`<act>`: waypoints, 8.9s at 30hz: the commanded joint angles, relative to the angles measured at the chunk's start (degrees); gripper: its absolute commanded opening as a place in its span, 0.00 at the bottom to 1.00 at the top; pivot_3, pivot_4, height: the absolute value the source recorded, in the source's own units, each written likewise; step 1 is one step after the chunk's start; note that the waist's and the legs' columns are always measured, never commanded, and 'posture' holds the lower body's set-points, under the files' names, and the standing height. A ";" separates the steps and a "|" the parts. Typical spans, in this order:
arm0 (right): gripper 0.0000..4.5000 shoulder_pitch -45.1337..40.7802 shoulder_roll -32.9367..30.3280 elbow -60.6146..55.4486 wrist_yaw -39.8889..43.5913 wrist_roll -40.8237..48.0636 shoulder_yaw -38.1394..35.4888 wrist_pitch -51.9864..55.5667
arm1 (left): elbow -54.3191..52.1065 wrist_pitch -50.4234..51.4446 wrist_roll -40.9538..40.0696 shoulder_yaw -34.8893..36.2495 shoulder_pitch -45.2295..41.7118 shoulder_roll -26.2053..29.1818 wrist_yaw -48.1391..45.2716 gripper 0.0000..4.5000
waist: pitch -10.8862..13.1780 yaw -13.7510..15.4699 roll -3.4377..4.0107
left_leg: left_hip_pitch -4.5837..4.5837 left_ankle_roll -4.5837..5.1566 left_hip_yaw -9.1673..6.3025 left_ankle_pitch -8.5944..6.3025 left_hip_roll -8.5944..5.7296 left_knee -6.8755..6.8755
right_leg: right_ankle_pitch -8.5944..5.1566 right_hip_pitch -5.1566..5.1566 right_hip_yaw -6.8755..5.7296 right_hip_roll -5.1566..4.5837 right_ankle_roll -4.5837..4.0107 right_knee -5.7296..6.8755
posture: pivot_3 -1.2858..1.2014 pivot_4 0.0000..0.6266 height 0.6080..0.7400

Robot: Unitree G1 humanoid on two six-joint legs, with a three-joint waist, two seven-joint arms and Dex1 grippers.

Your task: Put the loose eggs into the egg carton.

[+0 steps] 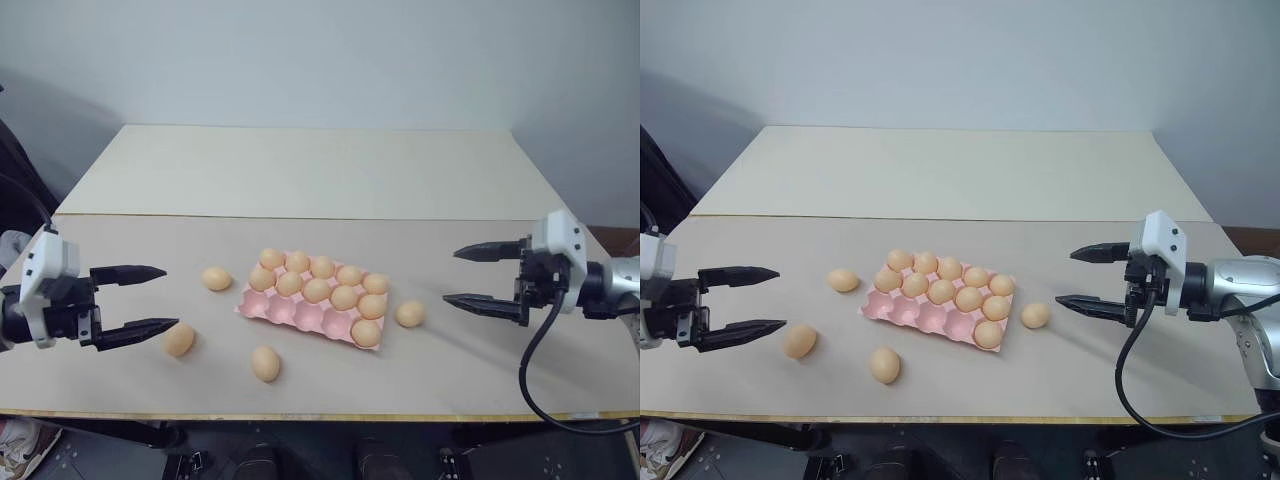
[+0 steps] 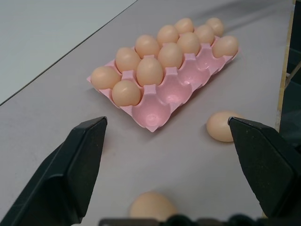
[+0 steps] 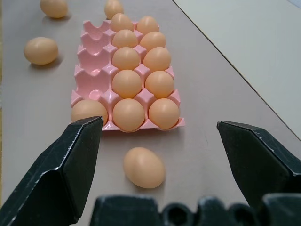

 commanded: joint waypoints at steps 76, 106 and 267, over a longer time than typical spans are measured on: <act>0.79 -16.86 23.83 1.45 -7.99 -30.66 32.70 -8.66 | 3.57 1.40 -3.36 -14.00 -20.40 -0.74 -9.19 1.00 | 0.00 0.20 0.00 | -0.15 0.00 0.06 0.00 0.17 0.51 | -0.02 -0.39 0.21 0.28 -0.04 0.77 | 0.52 0.24 1.00; 0.99 2.58 -2.11 -10.04 10.29 1.77 -3.02 -1.44 | 13.51 -5.00 4.66 -6.33 -7.62 7.10 -12.98 1.00 | 0.01 -0.23 0.00 | -0.09 0.01 0.14 -0.01 0.22 0.46 | -0.07 -0.37 0.26 0.29 -0.08 0.73 | 0.52 0.24 1.00; 1.00 9.39 -0.12 -20.93 -2.72 8.99 -6.94 1.61 | 21.34 -12.67 17.61 -34.41 -34.49 -28.15 -1.62 0.50 | -0.08 1.20 -0.04 | -0.15 0.01 -0.04 0.00 0.13 0.57 | -0.02 -0.25 0.19 0.30 -0.03 0.76 | 0.52 0.24 1.00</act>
